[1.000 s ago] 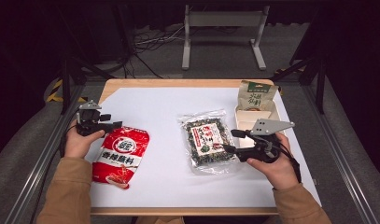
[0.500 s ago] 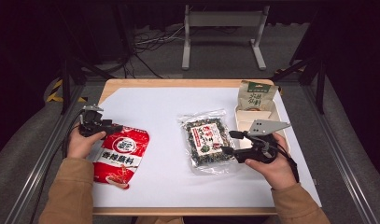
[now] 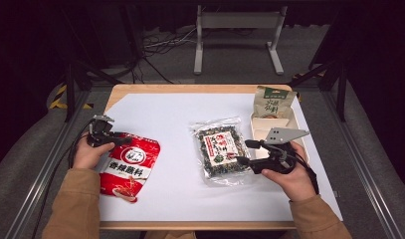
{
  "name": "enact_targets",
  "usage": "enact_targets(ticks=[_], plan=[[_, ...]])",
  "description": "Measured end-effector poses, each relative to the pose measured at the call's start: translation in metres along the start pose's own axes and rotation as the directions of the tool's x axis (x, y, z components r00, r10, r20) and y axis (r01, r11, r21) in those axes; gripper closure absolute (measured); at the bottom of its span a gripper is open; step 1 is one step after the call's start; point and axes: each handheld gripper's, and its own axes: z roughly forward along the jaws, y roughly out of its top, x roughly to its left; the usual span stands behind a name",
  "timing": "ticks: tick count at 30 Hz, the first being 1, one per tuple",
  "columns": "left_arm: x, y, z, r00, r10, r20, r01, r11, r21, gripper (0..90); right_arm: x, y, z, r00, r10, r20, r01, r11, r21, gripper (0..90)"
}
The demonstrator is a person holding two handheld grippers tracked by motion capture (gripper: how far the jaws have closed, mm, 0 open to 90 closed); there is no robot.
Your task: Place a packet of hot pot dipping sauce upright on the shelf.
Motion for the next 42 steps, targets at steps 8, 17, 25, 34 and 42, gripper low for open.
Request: enact_targets(ticks=[8,17,25,34,42], plan=[[-0.003,-0.001,0.000,0.9996,0.027,-0.012,-0.027,0.9995,-0.018,75.0,-0.002,-0.001,-0.001,0.9998,0.016,0.008,-0.016,1.000,0.001,36.1],[-0.011,0.001,0.002,0.9945,0.093,-0.048,-0.093,0.9956,0.009,89.5,-0.002,-0.002,-0.001,0.9999,0.014,0.005,-0.014,1.000,0.001,35.9],[-0.021,0.008,-0.019,0.9985,0.032,-0.044,-0.034,0.9975,-0.062,89.9,-0.002,-0.003,0.001,0.9999,0.007,0.009,-0.007,1.000,-0.012,42.0],[-0.035,0.011,-0.051,0.9964,0.042,-0.073,-0.053,0.9881,-0.144,90.0,0.004,0.002,0.008,0.9997,-0.006,-0.024,0.005,0.999,-0.038,50.5],[-0.053,0.014,-0.075,0.9968,0.050,-0.062,-0.060,0.9846,-0.164,90.0,0.010,0.008,0.014,0.9974,-0.009,-0.072,0.006,0.999,-0.041,51.2]])
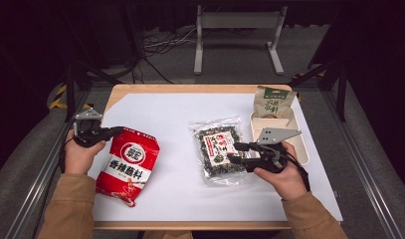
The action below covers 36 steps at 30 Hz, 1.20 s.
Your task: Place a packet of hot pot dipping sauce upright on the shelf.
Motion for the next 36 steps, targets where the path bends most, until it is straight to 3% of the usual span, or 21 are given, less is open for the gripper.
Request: enact_targets(ticks=[7,12,15,19,22,25,28,30,31,32,34,36], plan=[[-0.019,0.009,-0.022,0.9993,0.035,0.016,-0.034,0.9974,-0.063,90.0,0.005,0.005,0.004,0.9997,-0.019,-0.013,0.019,1.000,-0.012,49.9],[-0.032,0.014,-0.037,0.9951,0.096,0.023,-0.092,0.9862,-0.137,90.0,0.007,0.006,0.004,0.9995,-0.030,-0.007,0.029,0.999,-0.033,46.5],[-0.038,0.017,-0.045,0.9887,0.134,0.067,-0.121,0.9767,-0.177,90.0,0.008,0.007,0.003,0.9995,-0.033,-0.004,0.033,0.998,-0.044,46.0],[-0.043,0.018,-0.052,0.9835,0.141,0.114,-0.116,0.9729,-0.200,90.0,0.009,0.007,0.002,0.9992,-0.038,-0.011,0.038,0.998,-0.056,45.8],[-0.050,0.020,-0.062,0.9752,0.175,0.136,-0.141,0.9632,-0.229,90.0,0.010,0.008,0.001,0.9986,-0.048,-0.024,0.046,0.996,-0.074,45.2],[-0.058,0.022,-0.068,0.9629,0.229,0.142,-0.188,0.9477,-0.258,90.0,0.011,0.009,0.001,0.9981,-0.057,-0.025,0.055,0.995,-0.082,44.9],[-0.064,0.023,-0.072,0.9521,0.257,0.165,-0.205,0.9386,-0.277,90.0,0.011,0.009,0.001,0.9982,-0.057,-0.019,0.055,0.995,-0.081,44.6],[-0.068,0.025,-0.074,0.9421,0.280,0.185,-0.218,0.9298,-0.297,90.0,0.011,0.008,0.001,0.9983,-0.056,-0.018,0.055,0.995,-0.083,44.5],[-0.070,0.026,-0.076,0.9342,0.300,0.193,-0.235,0.9251,-0.298,90.0,0.011,0.009,0.000,0.9983,-0.056,-0.018,0.054,0.995,-0.084,44.5],[-0.070,0.026,-0.076,0.9342,0.300,0.193,-0.235,0.9251,-0.298,90.0,0.011,0.009,0.000,0.9982,-0.057,-0.018,0.056,0.995,-0.087,44.5],[-0.072,0.026,-0.078,0.9243,0.318,0.211,-0.244,0.9179,-0.313,90.0,0.011,0.009,0.000,0.9981,-0.059,-0.018,0.057,0.994,-0.088,44.5],[-0.072,0.026,-0.078,0.9210,0.320,0.222,-0.240,0.9158,-0.322,90.0,0.011,0.008,0.000,0.9980,-0.061,-0.017,0.059,0.994,-0.089,44.5]])
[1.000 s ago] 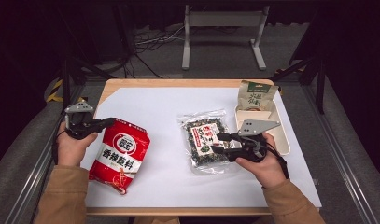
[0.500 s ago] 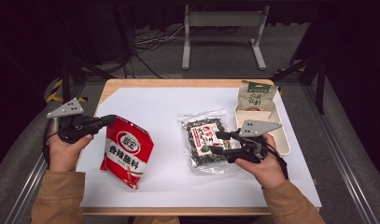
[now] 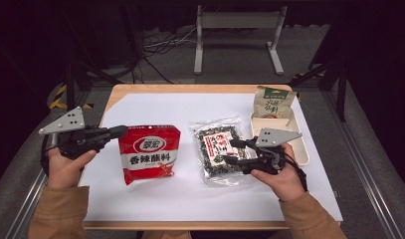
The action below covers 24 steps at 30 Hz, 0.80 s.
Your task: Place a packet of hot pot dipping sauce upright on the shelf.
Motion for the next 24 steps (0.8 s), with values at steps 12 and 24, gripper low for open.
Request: enact_targets(ticks=[12,24], plan=[[-0.012,0.009,0.004,0.9991,0.037,0.019,-0.037,0.9989,-0.028,90.0,0.001,-0.001,0.009,0.9999,0.000,-0.013,0.000,1.000,0.011,44.2],[-0.045,0.025,0.023,0.9779,0.092,0.188,-0.082,0.9948,-0.060,90.0,0.019,0.003,0.026,0.9964,-0.037,-0.076,0.040,0.999,0.030,42.2]])
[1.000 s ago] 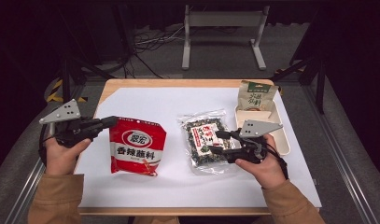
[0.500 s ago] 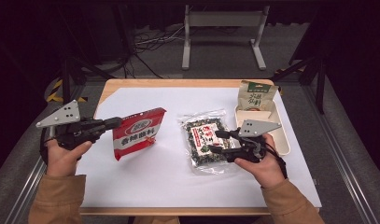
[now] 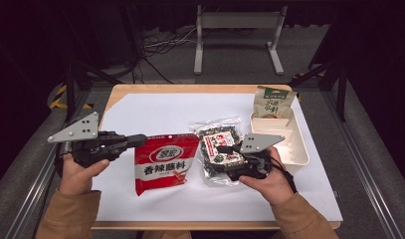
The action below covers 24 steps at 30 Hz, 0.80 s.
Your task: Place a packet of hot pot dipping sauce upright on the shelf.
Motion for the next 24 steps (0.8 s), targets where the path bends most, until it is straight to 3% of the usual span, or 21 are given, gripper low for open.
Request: enact_targets(ticks=[2,8,13,15,16,17,20,24], plan=[[-0.009,0.004,0.009,0.9993,0.014,0.035,-0.014,0.9998,0.011,90.0,0.002,0.000,0.004,0.9999,-0.007,-0.012,0.007,1.000,0.004,42.1],[-0.026,0.013,0.025,0.9965,0.064,0.054,-0.066,0.9973,0.032,90.0,0.005,-0.002,0.015,0.9991,-0.021,-0.037,0.021,1.000,0.016,42.0],[-0.031,0.015,0.031,0.9955,0.063,0.070,-0.065,0.9977,0.019,90.0,0.010,-0.003,0.024,0.9965,-0.040,-0.073,0.040,0.999,0.001,46.2],[-0.031,0.016,0.032,0.9951,0.065,0.075,-0.066,0.9976,0.019,90.0,0.012,-0.004,0.026,0.9943,-0.060,-0.088,0.061,0.998,0.005,52.6],[-0.031,0.016,0.032,0.9948,0.064,0.079,-0.066,0.9976,0.020,90.0,0.013,-0.004,0.027,0.9911,-0.091,-0.097,0.093,0.996,0.016,59.9],[-0.031,0.016,0.033,0.9943,0.067,0.083,-0.070,0.9973,0.024,90.0,0.013,-0.004,0.027,0.9911,-0.091,-0.097,0.093,0.996,0.016,59.9],[-0.030,0.015,0.034,0.9941,0.067,0.085,-0.070,0.9971,0.031,90.0,0.015,-0.002,0.025,0.9878,-0.118,-0.102,0.121,0.992,0.025,74.6],[-0.030,0.014,0.032,0.9946,0.047,0.092,-0.050,0.9986,0.021,90.0,0.017,0.000,0.020,0.9894,-0.120,-0.082,0.121,0.993,0.010,84.4]])
